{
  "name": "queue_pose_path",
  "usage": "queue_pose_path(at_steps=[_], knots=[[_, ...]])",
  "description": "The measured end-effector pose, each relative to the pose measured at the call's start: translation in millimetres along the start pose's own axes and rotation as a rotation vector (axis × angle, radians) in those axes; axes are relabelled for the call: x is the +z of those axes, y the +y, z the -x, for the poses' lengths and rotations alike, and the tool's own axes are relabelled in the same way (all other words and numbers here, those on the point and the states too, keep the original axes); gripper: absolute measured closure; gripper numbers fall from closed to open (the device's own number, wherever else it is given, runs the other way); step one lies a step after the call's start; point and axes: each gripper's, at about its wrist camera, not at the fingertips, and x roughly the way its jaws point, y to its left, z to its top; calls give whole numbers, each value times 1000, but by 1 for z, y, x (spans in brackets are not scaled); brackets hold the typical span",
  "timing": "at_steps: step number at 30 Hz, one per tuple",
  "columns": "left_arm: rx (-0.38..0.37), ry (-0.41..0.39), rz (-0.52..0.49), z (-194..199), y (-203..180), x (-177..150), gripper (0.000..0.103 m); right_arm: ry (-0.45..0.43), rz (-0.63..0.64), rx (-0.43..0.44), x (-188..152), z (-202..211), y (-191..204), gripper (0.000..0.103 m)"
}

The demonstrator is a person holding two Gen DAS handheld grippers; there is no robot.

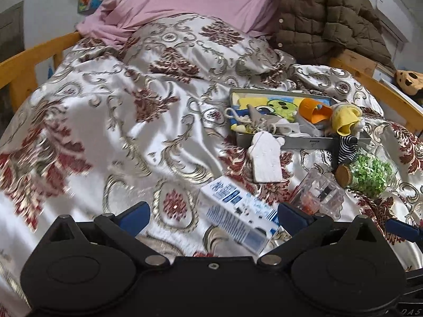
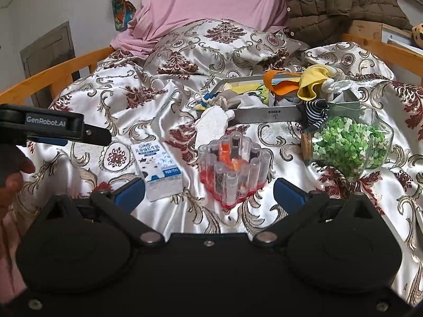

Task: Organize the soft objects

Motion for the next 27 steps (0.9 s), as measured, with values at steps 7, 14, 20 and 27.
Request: queue_pose_path(at_steps=[7, 14, 20, 27], knots=[[-51, -18, -29, -32, -5, 19, 1, -38, 1, -26, 10, -15, -7, 1], [-101, -48, -44, -79, -9, 39, 1, -59, -45, -46, 21, -35, -21, 1], [-166, -35, 7, -116, -8, 51, 1, -63, -42, -32, 26, -50, -25, 1], [-259, -29, 41, -151, -5, 59, 1, -96, -56, -15, 35, -64, -32, 1]])
